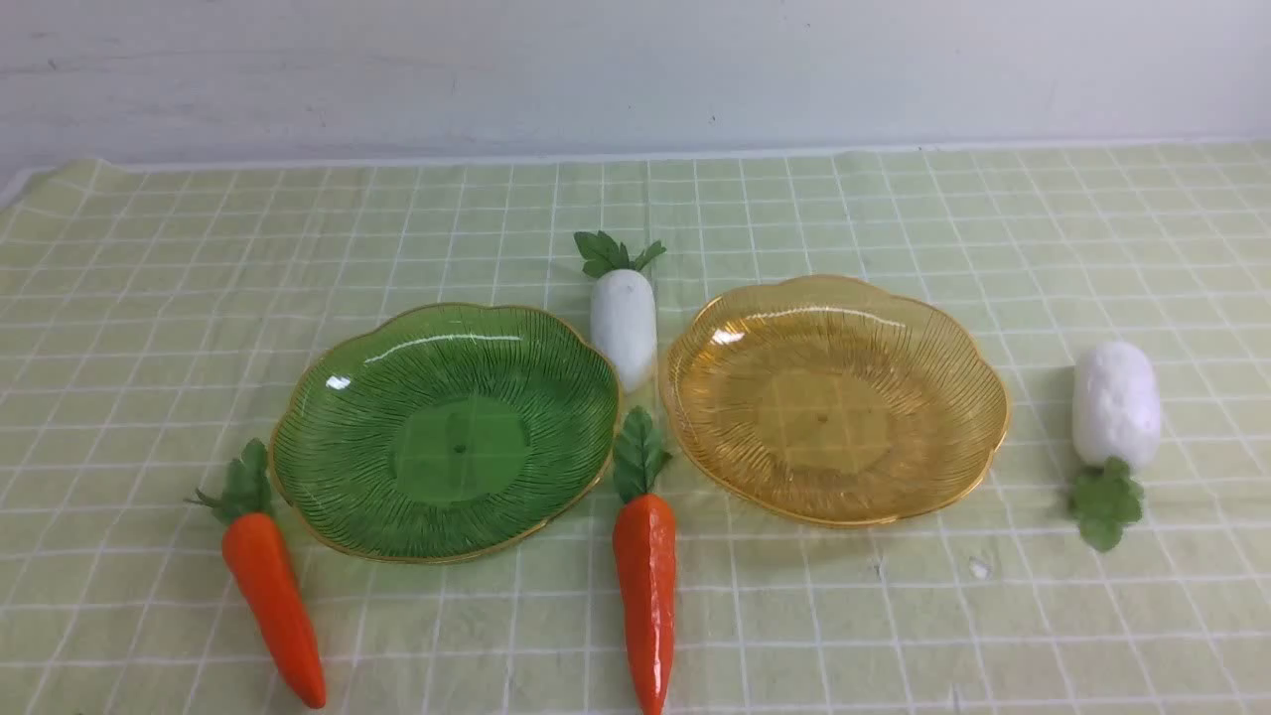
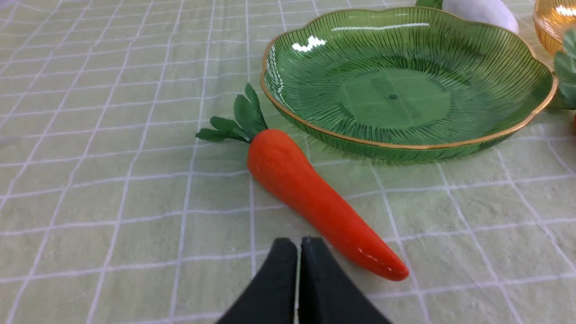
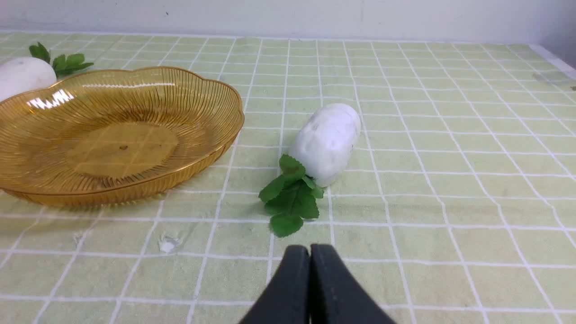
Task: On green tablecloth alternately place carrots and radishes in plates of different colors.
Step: 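Pick up the carrot and put it on the nearest plate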
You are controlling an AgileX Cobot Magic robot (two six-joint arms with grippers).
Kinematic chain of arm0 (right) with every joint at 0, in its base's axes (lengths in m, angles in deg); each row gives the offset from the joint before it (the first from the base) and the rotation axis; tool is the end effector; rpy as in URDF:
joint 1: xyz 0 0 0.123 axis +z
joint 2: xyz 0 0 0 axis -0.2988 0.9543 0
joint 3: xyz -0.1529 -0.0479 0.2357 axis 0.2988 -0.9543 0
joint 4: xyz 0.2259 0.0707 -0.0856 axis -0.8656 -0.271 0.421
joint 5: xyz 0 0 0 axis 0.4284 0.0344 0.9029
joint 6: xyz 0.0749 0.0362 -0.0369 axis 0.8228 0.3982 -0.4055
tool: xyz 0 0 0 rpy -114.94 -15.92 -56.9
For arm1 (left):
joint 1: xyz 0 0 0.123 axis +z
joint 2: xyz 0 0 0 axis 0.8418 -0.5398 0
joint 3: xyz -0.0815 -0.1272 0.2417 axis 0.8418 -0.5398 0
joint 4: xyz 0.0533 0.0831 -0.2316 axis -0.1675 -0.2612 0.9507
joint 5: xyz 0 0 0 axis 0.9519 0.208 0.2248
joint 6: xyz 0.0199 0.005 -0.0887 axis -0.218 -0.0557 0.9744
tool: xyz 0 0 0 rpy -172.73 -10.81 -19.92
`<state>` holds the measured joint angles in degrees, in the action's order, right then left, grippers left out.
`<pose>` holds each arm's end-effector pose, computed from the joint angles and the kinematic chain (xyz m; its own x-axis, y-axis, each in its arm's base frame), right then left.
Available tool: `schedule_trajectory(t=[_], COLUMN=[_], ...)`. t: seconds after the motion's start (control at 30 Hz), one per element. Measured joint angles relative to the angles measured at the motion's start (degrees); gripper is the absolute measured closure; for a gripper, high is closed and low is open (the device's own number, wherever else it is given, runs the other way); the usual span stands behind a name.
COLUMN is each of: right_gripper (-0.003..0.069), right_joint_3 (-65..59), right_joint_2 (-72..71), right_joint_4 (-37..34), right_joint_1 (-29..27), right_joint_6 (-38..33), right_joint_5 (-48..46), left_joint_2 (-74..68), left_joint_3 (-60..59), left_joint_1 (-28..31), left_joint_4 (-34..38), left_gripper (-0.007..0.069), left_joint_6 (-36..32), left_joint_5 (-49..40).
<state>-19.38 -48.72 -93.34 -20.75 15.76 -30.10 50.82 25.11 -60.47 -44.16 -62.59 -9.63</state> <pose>0.0522 0.0022 0.1718 -0.3029 -0.0260 -0.9527 -0.0100 0.9997 -0.0241 0.0523 -0.0043 0.1701 -0.3031 0.0529 -0.9515 0.0798 0.9964 0.0300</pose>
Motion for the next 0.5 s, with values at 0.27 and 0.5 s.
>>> schedule_trajectory(t=[0.27,0.5], right_gripper=[0.0674,0.0674], right_joint_3=[0.0,0.0], right_joint_2=[0.0,0.0], right_joint_4=[0.0,0.0], right_joint_1=[0.0,0.0], right_joint_6=[0.0,0.0], right_joint_5=[0.0,0.0], left_joint_2=[0.0,0.0], left_joint_3=[0.0,0.0], left_joint_1=[0.0,-0.1], left_joint_4=[-0.1,11.6], left_gripper=[0.0632,0.0632], left_joint_6=[0.0,4.8], left_joint_5=[0.0,10.5])
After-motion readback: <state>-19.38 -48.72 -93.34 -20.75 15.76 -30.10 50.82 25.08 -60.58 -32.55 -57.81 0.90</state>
